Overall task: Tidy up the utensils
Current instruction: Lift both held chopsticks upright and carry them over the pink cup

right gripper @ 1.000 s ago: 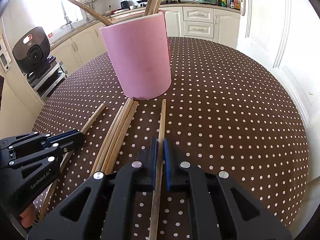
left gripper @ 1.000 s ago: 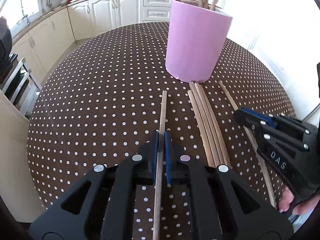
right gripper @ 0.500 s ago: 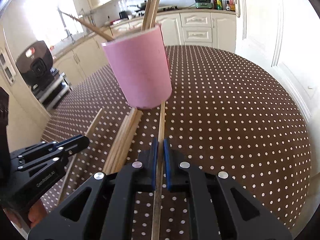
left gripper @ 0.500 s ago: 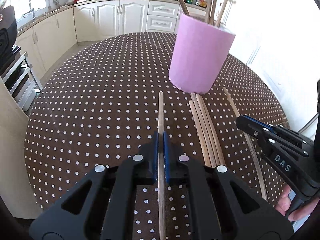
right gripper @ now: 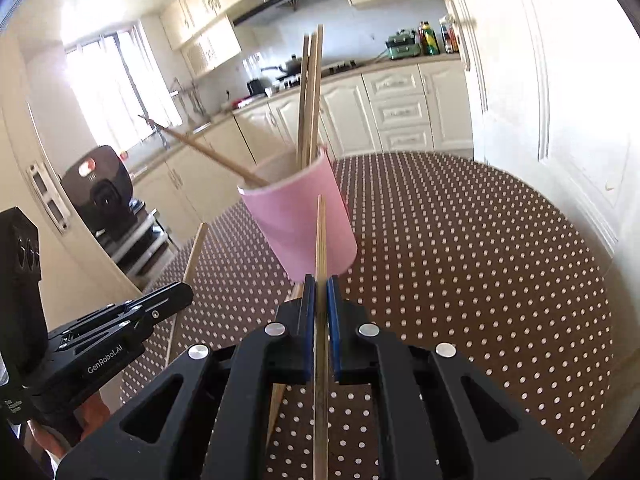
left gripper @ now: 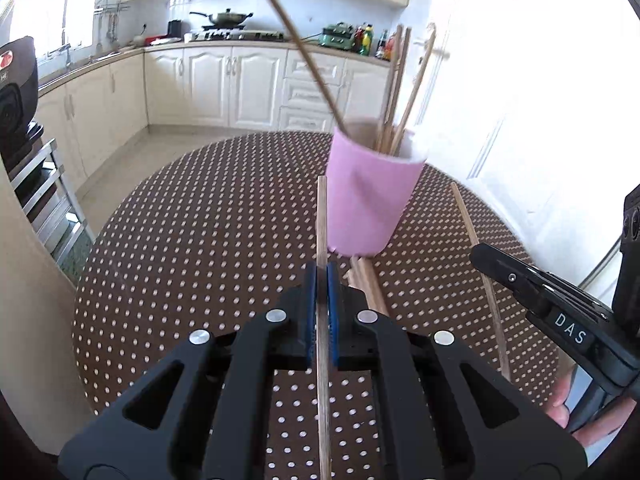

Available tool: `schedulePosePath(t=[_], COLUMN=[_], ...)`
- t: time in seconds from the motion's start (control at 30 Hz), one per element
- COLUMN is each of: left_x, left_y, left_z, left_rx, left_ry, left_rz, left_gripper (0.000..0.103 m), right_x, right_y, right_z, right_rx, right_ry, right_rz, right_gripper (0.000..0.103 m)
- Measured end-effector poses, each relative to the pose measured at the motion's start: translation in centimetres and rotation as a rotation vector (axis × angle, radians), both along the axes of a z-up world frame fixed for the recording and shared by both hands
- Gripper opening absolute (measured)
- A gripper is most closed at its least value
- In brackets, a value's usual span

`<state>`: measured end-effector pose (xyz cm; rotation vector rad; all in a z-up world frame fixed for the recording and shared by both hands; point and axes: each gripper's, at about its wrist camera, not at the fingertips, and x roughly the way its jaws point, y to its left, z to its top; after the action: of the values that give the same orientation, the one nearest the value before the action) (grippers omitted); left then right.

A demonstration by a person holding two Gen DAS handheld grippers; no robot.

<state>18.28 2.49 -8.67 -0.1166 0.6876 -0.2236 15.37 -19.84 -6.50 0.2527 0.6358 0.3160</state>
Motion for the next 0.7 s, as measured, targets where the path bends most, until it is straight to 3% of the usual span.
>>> schedulePosePath(t=[0.7], left_x=[-0.6], left_y=[-1.4], left_z=[5.7], left_rx=[0.020], left_ry=[-0.165], left_rz=[0.041], left_gripper=[0.006], right_x=[-1.9], right_y=[-0.7], right_z=[5.6], right_rx=[0.105], right_ry=[-0.225], right_rz=[-0.042], right_gripper=[0.005])
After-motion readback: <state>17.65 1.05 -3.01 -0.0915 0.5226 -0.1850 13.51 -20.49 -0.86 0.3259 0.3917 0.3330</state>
